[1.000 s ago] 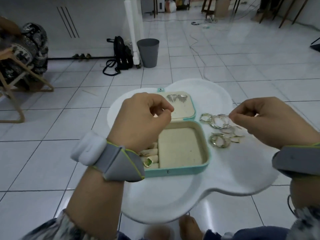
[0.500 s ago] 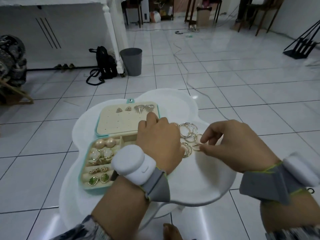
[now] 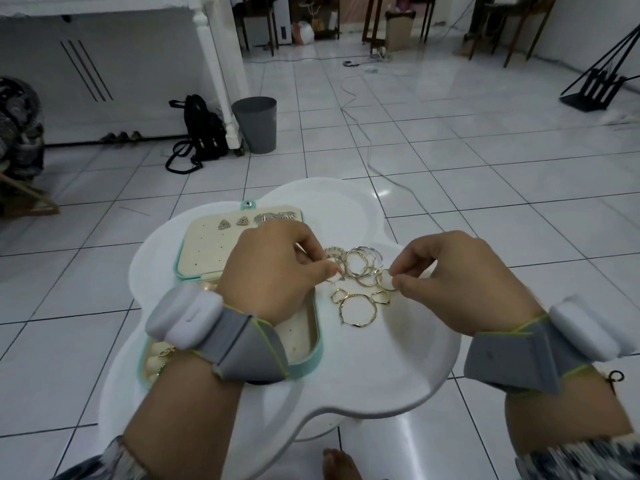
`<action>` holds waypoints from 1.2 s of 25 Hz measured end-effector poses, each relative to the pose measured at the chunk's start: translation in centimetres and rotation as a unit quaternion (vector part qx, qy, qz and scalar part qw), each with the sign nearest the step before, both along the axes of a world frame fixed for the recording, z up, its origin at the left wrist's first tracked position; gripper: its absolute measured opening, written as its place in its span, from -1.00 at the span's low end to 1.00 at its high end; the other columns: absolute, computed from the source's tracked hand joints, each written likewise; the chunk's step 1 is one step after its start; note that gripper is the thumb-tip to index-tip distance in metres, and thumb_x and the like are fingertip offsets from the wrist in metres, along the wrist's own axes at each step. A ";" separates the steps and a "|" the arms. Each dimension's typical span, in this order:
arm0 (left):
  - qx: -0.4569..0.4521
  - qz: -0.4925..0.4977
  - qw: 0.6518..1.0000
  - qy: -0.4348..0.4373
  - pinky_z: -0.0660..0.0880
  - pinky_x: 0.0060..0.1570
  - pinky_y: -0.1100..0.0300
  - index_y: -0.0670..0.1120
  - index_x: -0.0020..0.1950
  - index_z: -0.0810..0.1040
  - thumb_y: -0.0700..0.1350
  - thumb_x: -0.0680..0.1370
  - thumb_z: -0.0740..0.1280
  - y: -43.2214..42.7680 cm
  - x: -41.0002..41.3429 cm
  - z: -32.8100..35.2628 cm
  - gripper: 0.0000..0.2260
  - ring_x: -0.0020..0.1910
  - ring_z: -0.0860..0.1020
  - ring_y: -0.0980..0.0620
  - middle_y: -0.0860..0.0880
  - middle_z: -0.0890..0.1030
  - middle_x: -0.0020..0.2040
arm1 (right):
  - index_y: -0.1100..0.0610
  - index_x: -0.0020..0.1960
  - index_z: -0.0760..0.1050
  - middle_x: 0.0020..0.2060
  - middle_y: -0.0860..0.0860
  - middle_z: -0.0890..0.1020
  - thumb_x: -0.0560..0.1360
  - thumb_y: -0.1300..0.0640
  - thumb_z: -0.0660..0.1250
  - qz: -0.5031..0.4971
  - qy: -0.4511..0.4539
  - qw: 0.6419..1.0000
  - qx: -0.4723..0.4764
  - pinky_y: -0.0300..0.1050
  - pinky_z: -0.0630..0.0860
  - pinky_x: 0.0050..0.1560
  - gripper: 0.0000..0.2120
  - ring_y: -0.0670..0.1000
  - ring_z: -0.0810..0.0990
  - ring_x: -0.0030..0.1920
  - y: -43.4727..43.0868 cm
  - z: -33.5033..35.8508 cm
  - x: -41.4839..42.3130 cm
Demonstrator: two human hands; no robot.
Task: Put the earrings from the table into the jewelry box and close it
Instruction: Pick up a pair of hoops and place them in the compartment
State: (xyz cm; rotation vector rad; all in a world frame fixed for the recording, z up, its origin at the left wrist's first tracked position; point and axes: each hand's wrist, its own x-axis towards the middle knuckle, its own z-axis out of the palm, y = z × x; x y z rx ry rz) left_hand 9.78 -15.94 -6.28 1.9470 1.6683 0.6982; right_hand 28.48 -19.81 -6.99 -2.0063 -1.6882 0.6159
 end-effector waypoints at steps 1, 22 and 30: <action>0.008 0.016 1.000 -0.017 0.38 -0.33 0.26 -0.03 -0.30 0.60 -0.04 0.33 0.51 0.2 -0.3 0.1 -0.87 -0.45 0.48 0.24 0.10 0.56 -0.49 | -0.06 -0.23 0.60 -0.29 -0.13 0.66 0.38 0.10 0.36 0.004 -0.008 1.000 -0.003 -0.29 0.34 -0.39 -0.92 -0.20 0.48 -0.39 0.1 0.0 -0.3; 0.012 0.082 0.974 -0.211 0.55 -0.32 0.11 -0.06 -0.25 0.66 -0.12 0.38 0.50 1.4 -8.1 0.7 -0.95 -0.45 0.53 0.05 -0.13 0.63 -0.38 | -0.02 0.03 0.59 0.07 0.05 0.50 0.53 0.05 0.22 0.063 -0.162 0.984 0.029 -0.08 0.43 -0.01 -0.81 0.11 0.49 0.09 4.4 -1.1 -6.6; -0.014 0.008 0.952 -0.306 0.55 -0.31 0.33 -0.06 -0.18 0.67 -0.23 0.40 0.45 0.2 -10.5 1.0 -0.92 -0.38 0.58 0.12 -0.17 0.66 -0.25 | 0.06 -0.14 0.61 -0.35 -0.08 0.63 0.50 0.15 0.32 0.083 0.232 0.961 0.126 -0.26 0.54 -0.23 -0.90 -0.14 0.59 -0.33 3.0 1.3 -10.2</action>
